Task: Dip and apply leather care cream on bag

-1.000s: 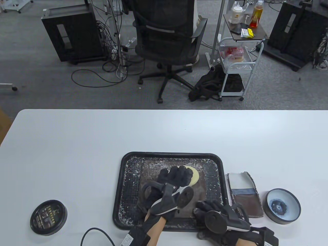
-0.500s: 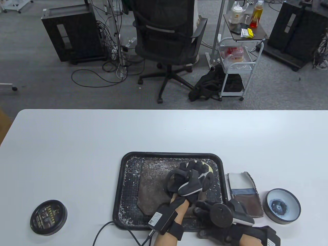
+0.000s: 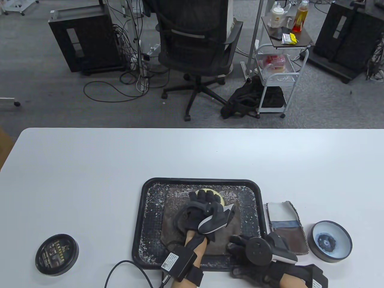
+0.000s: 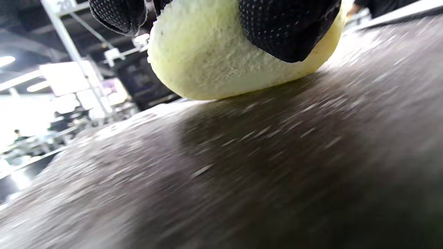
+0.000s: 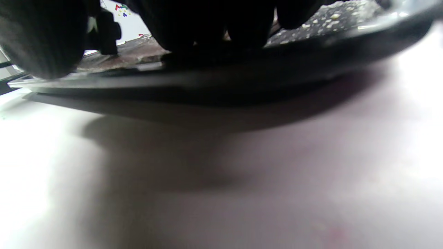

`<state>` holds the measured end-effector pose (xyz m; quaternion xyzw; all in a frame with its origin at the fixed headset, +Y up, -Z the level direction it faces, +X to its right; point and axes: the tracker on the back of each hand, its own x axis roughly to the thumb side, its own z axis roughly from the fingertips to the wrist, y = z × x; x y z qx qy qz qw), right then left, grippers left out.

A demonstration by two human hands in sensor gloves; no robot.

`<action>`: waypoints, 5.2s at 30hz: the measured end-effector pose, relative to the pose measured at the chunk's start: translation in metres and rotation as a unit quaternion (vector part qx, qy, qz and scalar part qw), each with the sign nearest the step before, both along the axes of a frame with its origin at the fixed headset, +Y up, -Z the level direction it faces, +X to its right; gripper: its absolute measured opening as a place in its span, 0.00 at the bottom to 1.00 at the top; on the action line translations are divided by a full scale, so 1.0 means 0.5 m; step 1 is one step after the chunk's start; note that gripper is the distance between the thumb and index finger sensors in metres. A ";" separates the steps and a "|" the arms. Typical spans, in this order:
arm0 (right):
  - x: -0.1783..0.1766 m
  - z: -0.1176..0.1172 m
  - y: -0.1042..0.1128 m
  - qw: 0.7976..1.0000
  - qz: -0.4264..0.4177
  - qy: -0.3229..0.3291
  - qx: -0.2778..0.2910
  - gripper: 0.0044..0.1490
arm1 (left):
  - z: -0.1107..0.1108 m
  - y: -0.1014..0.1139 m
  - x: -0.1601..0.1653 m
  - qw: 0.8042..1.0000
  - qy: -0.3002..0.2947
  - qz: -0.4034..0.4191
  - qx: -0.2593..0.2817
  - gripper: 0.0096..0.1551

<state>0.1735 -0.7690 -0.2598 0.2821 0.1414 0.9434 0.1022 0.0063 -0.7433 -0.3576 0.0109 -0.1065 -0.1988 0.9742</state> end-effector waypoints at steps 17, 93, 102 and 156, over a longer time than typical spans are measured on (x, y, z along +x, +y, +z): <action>-0.001 0.000 0.000 1.000 -0.001 -0.003 0.000 0.50 | -0.006 0.016 -0.095 0.980 0.194 -0.047 0.017 0.33; -0.006 0.005 -0.003 1.000 0.001 -0.015 0.004 0.49 | 0.068 0.007 -0.217 0.997 0.045 0.045 -0.036 0.31; -0.005 0.005 -0.002 1.000 -0.002 -0.020 0.004 0.49 | 0.074 0.005 -0.215 0.997 0.062 0.033 -0.029 0.32; -0.003 0.002 -0.002 1.000 -0.006 -0.023 -0.001 0.48 | 0.095 0.040 -0.145 0.984 0.089 -0.014 -0.151 0.31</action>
